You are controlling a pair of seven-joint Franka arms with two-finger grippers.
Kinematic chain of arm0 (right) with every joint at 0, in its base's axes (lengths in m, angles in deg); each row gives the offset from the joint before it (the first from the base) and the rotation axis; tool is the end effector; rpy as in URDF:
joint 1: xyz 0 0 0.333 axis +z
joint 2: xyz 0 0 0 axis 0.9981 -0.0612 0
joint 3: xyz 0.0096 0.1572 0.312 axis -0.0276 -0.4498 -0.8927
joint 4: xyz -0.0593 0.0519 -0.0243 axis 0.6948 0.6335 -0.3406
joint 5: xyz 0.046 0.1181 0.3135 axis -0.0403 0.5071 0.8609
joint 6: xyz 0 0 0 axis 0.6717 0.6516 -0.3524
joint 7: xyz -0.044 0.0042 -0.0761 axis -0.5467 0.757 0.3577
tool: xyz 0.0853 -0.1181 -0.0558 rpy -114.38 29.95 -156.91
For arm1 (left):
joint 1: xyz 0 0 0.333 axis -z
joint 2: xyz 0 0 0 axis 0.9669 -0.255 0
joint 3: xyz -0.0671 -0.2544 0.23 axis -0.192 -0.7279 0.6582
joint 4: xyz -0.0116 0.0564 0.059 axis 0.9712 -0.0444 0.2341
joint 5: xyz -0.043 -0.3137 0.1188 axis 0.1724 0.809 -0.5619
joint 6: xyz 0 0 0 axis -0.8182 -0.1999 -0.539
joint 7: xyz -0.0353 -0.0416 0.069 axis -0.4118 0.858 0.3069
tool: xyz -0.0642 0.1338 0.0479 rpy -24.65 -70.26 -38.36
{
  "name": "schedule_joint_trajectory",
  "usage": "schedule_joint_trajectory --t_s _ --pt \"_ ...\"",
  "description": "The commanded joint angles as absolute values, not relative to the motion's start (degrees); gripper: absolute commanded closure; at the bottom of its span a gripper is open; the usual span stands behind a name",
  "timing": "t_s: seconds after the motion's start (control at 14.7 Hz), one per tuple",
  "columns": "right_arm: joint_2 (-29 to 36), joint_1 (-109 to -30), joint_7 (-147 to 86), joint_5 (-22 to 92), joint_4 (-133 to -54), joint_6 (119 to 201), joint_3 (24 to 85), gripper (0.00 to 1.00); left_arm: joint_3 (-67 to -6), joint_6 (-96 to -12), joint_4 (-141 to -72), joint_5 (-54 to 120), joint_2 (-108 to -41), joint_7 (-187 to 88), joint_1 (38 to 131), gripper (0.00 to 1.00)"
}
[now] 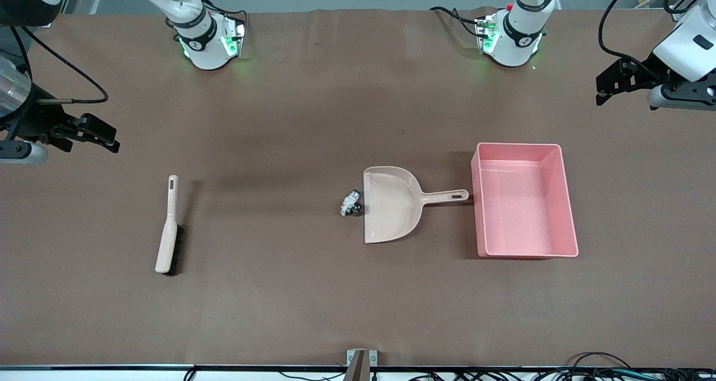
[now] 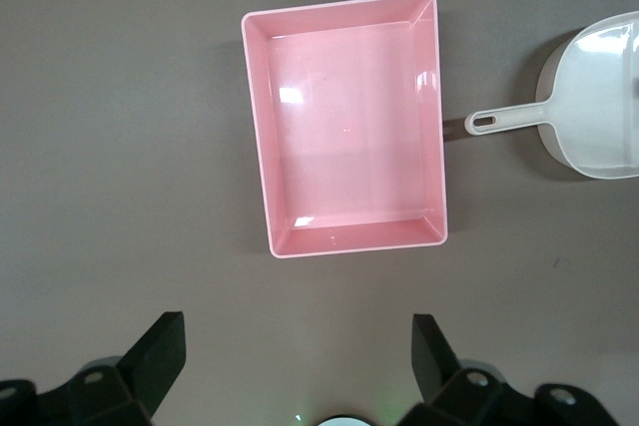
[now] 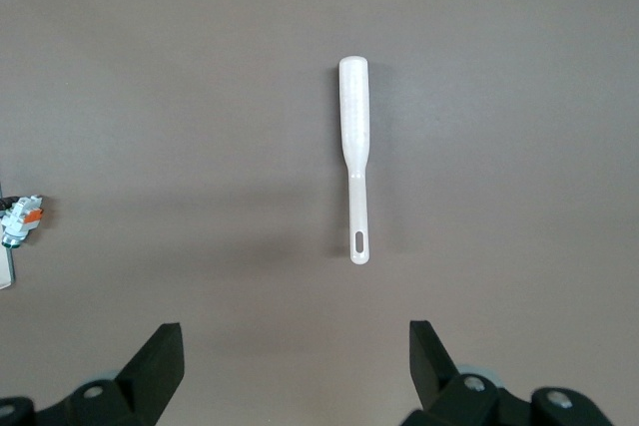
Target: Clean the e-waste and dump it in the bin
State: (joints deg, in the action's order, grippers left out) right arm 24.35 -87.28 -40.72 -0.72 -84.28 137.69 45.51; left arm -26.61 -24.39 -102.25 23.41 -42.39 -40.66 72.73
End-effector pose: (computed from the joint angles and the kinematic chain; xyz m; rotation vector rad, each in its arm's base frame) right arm 0.5183 0.0276 0.5948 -3.1178 0.0670 -0.0281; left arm 0.4515 -0.0496 0.6227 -3.1020 0.2238 0.0247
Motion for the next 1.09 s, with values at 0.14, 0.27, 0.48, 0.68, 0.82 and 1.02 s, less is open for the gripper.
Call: schedule_joint_trajectory --t_s 0.14,0.27,0.48,0.68,0.82,1.02 --pt "25.46 -87.81 -41.31 -0.76 -85.38 137.96 45.15 0.0 -26.56 -24.41 -101.35 24.22 -42.95 -40.81 72.59 0.0" --pt "25.46 -87.81 -41.31 -0.76 -85.38 137.87 45.15 0.0 -26.56 -24.59 -101.44 24.22 -42.95 -40.81 72.68 0.0" --pt "25.46 -87.81 -41.31 -0.67 -85.47 137.96 45.15 0.0 -26.56 -24.59 -101.52 24.22 -43.03 -40.81 72.68 0.0" --pt "25.46 -87.72 -41.31 -0.67 -86.26 138.22 45.15 0.0 -26.64 -24.59 -101.53 24.13 -43.38 -40.81 72.68 0.0" --pt "26.25 -87.81 -41.4 -0.41 -90.11 139.8 45.15 0.0 -26.65 -24.59 -101.53 24.22 -43.56 -40.81 72.68 0.0" --pt "27.05 -88.95 -41.31 -0.23 -94.42 142.18 45.15 0.0 -27.52 -25.55 -101.7 24.13 -44.61 -39.58 73.55 0.0"
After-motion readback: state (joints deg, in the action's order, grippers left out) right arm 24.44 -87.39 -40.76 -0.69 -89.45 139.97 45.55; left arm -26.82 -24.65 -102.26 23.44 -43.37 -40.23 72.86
